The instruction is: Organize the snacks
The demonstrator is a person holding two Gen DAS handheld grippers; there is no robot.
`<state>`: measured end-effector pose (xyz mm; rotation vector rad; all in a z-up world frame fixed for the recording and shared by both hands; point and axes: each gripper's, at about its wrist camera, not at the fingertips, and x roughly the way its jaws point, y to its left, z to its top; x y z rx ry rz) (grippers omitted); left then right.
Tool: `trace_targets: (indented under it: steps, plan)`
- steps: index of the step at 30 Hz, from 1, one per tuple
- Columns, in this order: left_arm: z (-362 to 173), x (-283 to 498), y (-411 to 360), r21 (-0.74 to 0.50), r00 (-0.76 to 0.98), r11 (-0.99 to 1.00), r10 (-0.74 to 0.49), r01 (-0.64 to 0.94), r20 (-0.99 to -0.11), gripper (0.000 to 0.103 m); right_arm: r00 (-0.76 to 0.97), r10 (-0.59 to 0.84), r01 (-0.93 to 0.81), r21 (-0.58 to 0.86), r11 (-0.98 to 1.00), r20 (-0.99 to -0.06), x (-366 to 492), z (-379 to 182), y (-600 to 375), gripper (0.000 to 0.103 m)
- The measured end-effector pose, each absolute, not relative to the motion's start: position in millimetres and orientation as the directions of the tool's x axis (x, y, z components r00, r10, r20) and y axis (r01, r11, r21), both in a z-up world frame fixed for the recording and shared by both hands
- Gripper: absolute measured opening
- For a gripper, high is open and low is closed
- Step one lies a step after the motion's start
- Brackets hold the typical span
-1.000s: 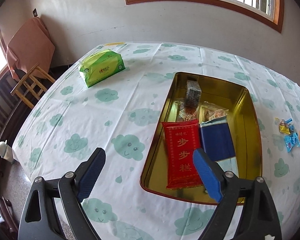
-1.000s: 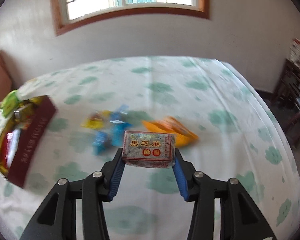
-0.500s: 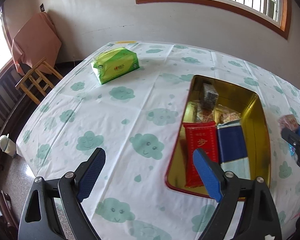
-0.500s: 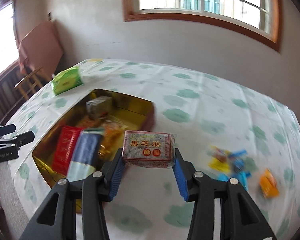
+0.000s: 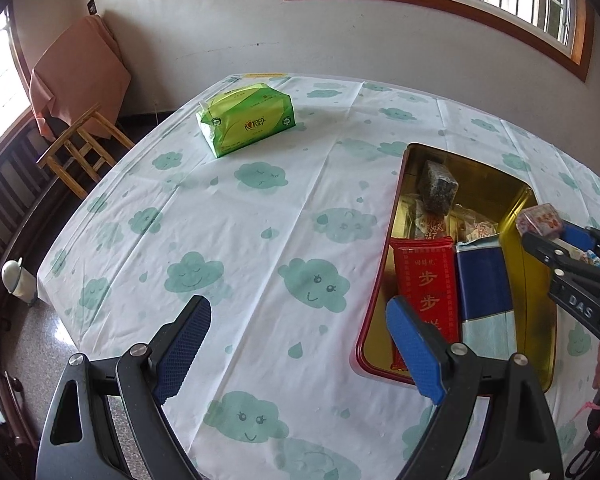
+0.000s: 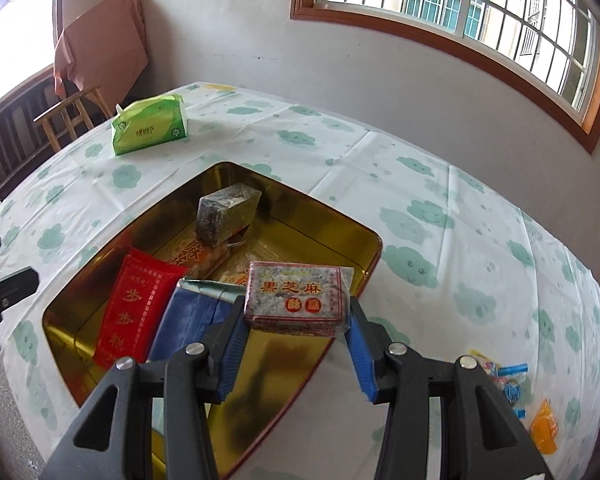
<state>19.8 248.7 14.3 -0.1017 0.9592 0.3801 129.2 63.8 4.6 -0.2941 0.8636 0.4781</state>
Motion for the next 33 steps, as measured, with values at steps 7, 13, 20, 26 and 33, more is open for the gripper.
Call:
trace_targets:
  steps: [7,13,20,26,33]
  plan:
    - [14,20,249,0.084,0.514,0.929,0.272,-0.360,-0.814,0.087,0.539,0.279,-0.511,-0.045,0.859,-0.795,135,-3,69,0.048]
    - [13,22,250,0.080,0.508,0.931,0.265,-0.356,-0.820,0.087,0.530,0.285,-0.514,-0.036,0.857,-0.799,133,-8,70,0.048]
    - [11,21,248,0.071,0.503,0.933,0.253,-0.353,-0.826,0.087,0.525,0.282,-0.509,-0.031,0.860,-0.803,132,-10,73,0.048]
    - [10,20,249,0.055,0.497,0.933,0.238,-0.355,-0.834,0.087,0.532,0.305,-0.497,0.000,0.868,-0.790,130,-2,68,0.056]
    - [15,20,243,0.049,0.509,0.937,0.232,-0.347,-0.829,0.087,0.552,0.341,-0.459,0.063,0.886,-0.761,112,17,34,0.056]
